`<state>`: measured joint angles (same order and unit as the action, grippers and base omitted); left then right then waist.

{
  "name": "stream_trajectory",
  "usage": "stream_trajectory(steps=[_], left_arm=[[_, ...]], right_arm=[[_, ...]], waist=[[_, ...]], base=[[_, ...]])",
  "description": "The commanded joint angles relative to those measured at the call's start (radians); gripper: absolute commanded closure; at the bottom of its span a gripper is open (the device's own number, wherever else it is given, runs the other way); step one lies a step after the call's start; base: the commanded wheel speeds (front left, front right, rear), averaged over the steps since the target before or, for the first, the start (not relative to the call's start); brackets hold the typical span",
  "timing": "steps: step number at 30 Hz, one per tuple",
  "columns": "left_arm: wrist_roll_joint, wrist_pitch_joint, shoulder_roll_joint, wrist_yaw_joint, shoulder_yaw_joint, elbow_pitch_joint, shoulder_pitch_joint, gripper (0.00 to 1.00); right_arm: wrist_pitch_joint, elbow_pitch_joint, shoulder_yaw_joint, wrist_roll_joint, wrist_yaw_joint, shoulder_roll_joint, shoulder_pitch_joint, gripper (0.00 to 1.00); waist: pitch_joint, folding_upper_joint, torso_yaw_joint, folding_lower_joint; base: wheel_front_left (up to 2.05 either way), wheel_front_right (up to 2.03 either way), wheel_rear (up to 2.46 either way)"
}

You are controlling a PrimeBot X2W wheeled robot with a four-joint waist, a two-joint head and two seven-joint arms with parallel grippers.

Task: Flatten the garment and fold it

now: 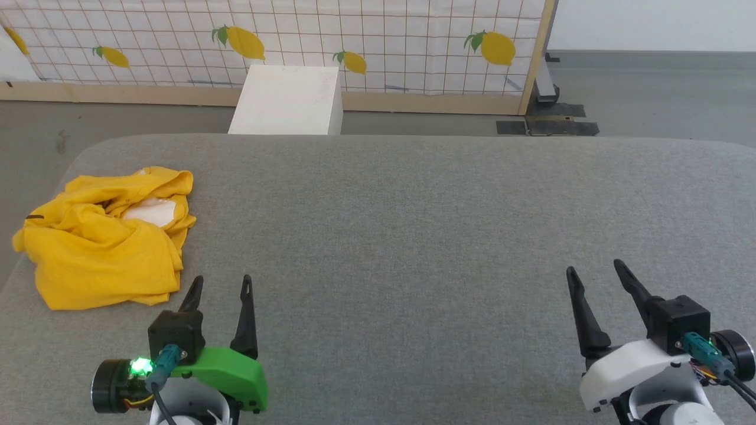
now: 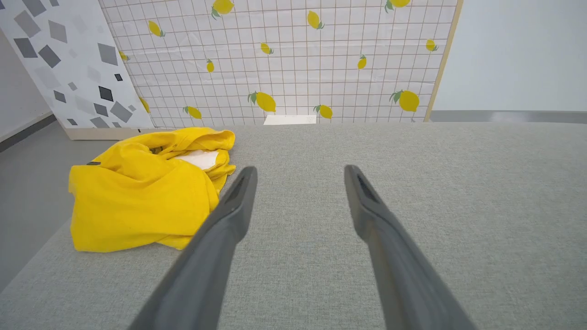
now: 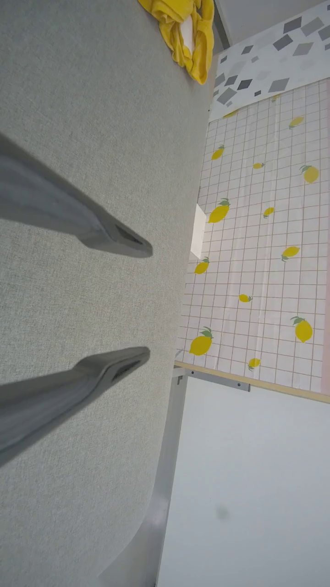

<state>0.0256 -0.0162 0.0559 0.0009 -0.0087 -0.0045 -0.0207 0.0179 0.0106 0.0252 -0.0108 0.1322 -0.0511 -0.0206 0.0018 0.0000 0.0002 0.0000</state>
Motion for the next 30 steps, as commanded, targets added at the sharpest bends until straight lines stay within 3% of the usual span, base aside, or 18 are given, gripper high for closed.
stream_trajectory(steps=[1,30], left_arm=[[0.008,-0.012,-0.001,-0.002,0.001,-0.003,-0.007,0.0],[0.065,-0.071,-0.002,-0.003,-0.001,-0.009,-0.023,0.0]], right_arm=[[0.011,0.004,0.008,-0.014,0.0,0.0,-0.006,0.0],[0.07,0.0,0.055,-0.027,0.0,0.0,-0.015,0.0]], waist=[[0.0,0.0,0.0,0.0],[0.005,0.0,0.056,0.0]], base=[[0.0,0.0,0.0],[0.0,0.0,0.0]])
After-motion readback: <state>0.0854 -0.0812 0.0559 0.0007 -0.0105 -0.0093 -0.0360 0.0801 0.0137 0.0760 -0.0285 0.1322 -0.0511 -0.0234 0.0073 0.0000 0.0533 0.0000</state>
